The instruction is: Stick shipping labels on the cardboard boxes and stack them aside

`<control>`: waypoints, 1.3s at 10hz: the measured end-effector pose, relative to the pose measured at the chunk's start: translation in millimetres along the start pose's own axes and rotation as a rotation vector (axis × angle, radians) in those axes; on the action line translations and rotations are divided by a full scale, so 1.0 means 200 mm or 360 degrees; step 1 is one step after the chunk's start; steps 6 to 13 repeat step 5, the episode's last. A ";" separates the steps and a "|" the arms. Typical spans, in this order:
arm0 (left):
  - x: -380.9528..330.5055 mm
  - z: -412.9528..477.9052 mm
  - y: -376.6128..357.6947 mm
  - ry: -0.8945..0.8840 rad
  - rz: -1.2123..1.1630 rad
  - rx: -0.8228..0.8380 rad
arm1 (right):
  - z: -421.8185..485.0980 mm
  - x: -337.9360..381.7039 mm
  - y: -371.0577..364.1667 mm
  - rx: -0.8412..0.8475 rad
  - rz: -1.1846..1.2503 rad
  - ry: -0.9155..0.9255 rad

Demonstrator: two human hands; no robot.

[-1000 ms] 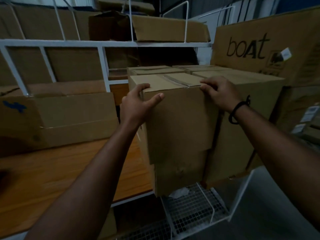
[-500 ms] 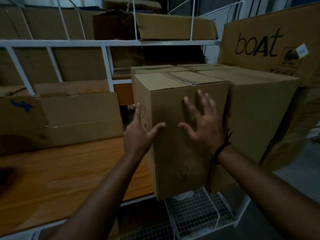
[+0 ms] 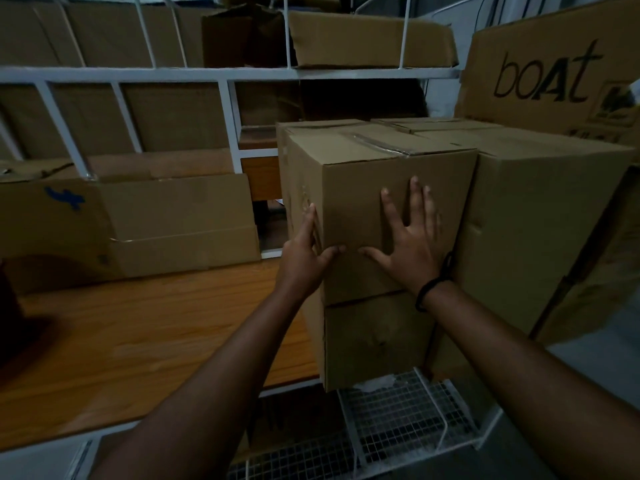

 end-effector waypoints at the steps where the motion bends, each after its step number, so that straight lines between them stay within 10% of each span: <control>1: 0.01 0.02 0.00 0.0002 0.0007 0.0033 | 0.00 0.01 0.00 -0.0016 -0.0015 -0.0006; 13: -0.05 -0.15 0.34 -0.0156 0.0295 -0.0006 | -0.15 0.31 0.17 -0.0302 0.0319 0.0263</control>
Point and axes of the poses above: each hand's wrist, its own z-axis towards the middle knuckle, its own y-axis out of the back of the hand, x = y × z, the point moved 8 cm from there along z, towards the middle knuckle, and after that the axes turned 10 degrees about -y, right-handed, at the moved point
